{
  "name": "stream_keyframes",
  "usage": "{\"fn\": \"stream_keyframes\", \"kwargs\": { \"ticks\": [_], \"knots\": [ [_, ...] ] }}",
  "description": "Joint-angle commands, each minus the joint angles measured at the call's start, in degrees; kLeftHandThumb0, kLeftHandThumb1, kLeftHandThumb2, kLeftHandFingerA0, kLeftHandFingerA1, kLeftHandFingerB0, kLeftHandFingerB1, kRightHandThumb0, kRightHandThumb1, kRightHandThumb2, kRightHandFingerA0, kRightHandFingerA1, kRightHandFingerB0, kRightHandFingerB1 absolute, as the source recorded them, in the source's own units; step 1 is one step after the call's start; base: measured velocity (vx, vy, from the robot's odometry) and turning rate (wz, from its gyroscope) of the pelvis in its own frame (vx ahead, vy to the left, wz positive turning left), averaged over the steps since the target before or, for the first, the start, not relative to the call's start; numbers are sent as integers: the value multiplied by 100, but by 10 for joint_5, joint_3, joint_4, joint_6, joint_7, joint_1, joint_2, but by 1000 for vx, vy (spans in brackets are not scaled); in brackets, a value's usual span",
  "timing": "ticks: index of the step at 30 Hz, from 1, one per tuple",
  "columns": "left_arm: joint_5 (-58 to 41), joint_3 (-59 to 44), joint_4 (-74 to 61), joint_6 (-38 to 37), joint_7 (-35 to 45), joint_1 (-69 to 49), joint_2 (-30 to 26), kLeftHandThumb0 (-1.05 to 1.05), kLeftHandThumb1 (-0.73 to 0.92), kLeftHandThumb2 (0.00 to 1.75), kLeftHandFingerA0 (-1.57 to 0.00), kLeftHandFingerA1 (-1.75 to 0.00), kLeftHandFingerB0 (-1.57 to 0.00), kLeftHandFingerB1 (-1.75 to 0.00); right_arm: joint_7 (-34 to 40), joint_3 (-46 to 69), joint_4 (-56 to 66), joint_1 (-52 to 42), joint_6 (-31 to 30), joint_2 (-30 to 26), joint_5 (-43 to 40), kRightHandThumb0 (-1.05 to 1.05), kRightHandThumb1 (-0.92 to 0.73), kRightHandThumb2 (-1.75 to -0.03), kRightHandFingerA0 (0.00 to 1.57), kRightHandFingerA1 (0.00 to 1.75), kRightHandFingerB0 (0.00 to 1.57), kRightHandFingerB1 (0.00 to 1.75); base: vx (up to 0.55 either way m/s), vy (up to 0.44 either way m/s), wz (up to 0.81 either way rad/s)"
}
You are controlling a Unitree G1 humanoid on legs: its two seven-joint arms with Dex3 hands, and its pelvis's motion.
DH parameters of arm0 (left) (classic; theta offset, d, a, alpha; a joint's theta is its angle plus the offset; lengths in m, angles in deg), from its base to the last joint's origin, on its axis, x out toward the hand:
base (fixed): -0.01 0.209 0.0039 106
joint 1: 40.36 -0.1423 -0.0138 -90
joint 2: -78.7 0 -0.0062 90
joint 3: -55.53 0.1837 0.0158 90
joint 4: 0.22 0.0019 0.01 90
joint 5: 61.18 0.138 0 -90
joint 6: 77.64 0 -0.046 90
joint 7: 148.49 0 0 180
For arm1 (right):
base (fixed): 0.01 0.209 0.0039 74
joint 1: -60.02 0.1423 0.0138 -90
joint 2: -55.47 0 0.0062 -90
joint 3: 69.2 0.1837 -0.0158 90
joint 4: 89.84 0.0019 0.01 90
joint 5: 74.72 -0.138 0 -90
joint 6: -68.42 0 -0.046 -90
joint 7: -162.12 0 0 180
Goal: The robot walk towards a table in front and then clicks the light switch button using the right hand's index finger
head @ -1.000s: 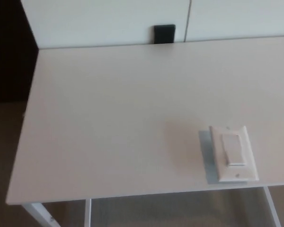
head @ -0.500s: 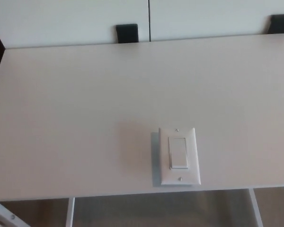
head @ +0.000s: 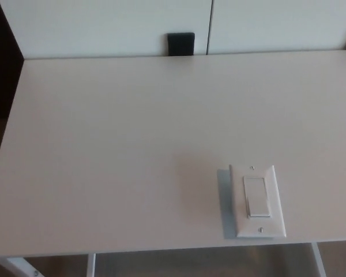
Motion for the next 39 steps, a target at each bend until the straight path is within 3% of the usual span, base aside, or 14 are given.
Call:
{"fn": "stream_keyframes", "kwargs": {
  "ticks": [1, 5, 6, 12, 22, 23, 24, 29, 32, 37, 38, 39],
  "knots": [
    [1, -5, 3, 10, -4, 2, -6, -30, 59, 58, -45, -40, -38, -35, 7, -1, -8, 4, -3, -5, 5, -61, -43, -88, 75, 70, 44, 56, 12, -92, 7],
    [-2, -7, 6, 9, -1, 0, -8, -30, 59, 58, -44, -40, -38, -35, 8, -4, -7, 4, -1, -4, 7, -61, -43, -88, 74, 70, 46, 56, 28, -96, 4],
    [-1, -7, 6, 10, -1, 0, -8, -29, 59, 58, -43, -40, -38, -35, 8, -6, -5, 3, 3, -3, 8, -64, -52, -57, 76, 58, 58, 49, 24, -86, 3],
    [2, -5, 9, 5, -3, 1, -7, -29, 59, 58, -45, -40, -39, -36, 16, -18, 61, -35, 21, -1, 16, -65, -53, -58, 75, 59, 56, 49, 4, -14, 0],
    [1, -6, -5, 7, -1, 10, -12, -32, 59, 58, -45, -40, -38, -35, -39, -19, 349, -231, 31, -26, -34, -67, -57, -58, 76, 52, 59, 46, -3, -52, 1],
    [3, -5, -3, 6, -2, 13, -13, -32, 60, 58, -45, -40, -39, -35, -53, -15, 405, -271, 36, -44, -43, -74, -51, -62, 74, 53, 59, 47, -10, -86, 1],
    [-2, -7, -2, 7, 1, 16, -11, -31, 59, 58, -45, -41, -39, -35, -58, -11, 422, -284, 44, -52, -46, -69, -44, -90, 76, 66, 46, 53, -12, -85, 1],
    [-2, -7, -4, 7, 3, 17, -13, -29, 60, 58, -44, -40, -38, -35, -82, 6, 508, -337, 49, -83, -76, -66, -42, -89, 76, 66, 46, 53, 0, 0, 0],
    [0, -8, -11, 17, -4, 16, -12, -28, 60, 58, -44, -40, -37, -35, -104, 41, 628, -400, 45, -117, -115, -66, -42, -88, 78, 65, 47, 52, 0, 0, 0],
    [-3, -9, -5, 19, -3, 19, -10, -29, 60, 58, -44, -40, -37, -35, -110, 92, 727, -453, 71, -126, -177, -67, -42, -87, 83, 65, 50, 52, 0, 0, 0],
    [-4, -10, -4, 17, -3, 19, -9, -28, 59, 57, -45, -40, -38, -35, -107, 105, 744, -459, 92, -122, -190, -72, -50, -62, 81, 50, 62, 45, 0, 0, 0],
    [-2, -10, -5, 17, -4, 18, -10, -28, 60, 58, -45, -41, -38, -35, -103, 115, 761, -464, 91, -116, -190, -70, -57, -58, 81, 46, 64, 42, 0, 0, 0]
  ]
}}
